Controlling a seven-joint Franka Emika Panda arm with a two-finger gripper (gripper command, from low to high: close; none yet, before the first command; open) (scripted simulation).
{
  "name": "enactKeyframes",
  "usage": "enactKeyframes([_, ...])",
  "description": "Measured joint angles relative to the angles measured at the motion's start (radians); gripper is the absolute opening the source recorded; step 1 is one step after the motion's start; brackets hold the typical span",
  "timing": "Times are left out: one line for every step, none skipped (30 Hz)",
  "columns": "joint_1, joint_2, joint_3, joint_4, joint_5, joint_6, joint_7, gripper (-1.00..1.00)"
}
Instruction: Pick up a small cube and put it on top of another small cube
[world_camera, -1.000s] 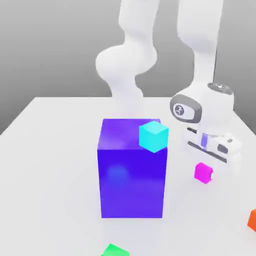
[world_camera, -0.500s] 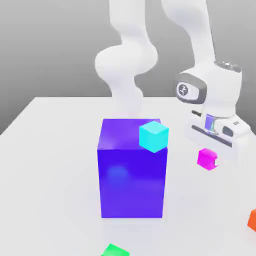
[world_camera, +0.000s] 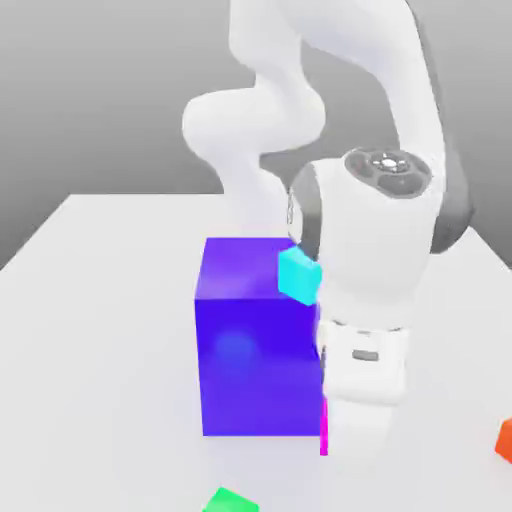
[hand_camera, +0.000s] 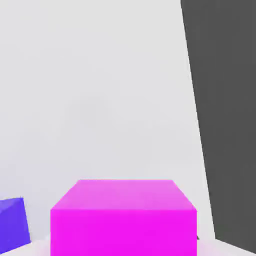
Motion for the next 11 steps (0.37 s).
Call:
enactKeyframes([-0.03, 0.01, -0.017, 0.025, 0.02, -0.008, -0.01, -1.0])
enactKeyframes([-0.05, 0.011, -0.027, 0.023, 0.033, 0.0, -0.024, -1.0])
enactKeyframes([-0.064, 0.029, -0.026, 0.023, 0.05, 0.019, -0.039, -1.0])
enactKeyframes([-0.076, 0.057, -0.018, 0.025, 0.07, 0.046, -0.054, -1.0])
enactKeyframes([-0.089, 0.089, -0.005, 0.028, 0.091, 0.075, -0.07, -1.0])
enactKeyframes([-0.103, 0.124, 0.01, 0.03, 0.113, 0.105, -0.085, -1.0])
enactKeyframes([-0.113, 0.151, 0.022, 0.032, 0.13, 0.129, -0.097, 1.0])
enactKeyframes([-0.113, 0.151, 0.022, 0.032, 0.13, 0.129, -0.097, 1.0])
enactKeyframes([-0.113, 0.151, 0.022, 0.032, 0.13, 0.129, -0.097, 1.0])
enactKeyframes([-0.113, 0.151, 0.022, 0.032, 0.13, 0.129, -0.097, 1.0])
enactKeyframes([-0.113, 0.151, 0.022, 0.032, 0.13, 0.129, -0.097, 1.0])
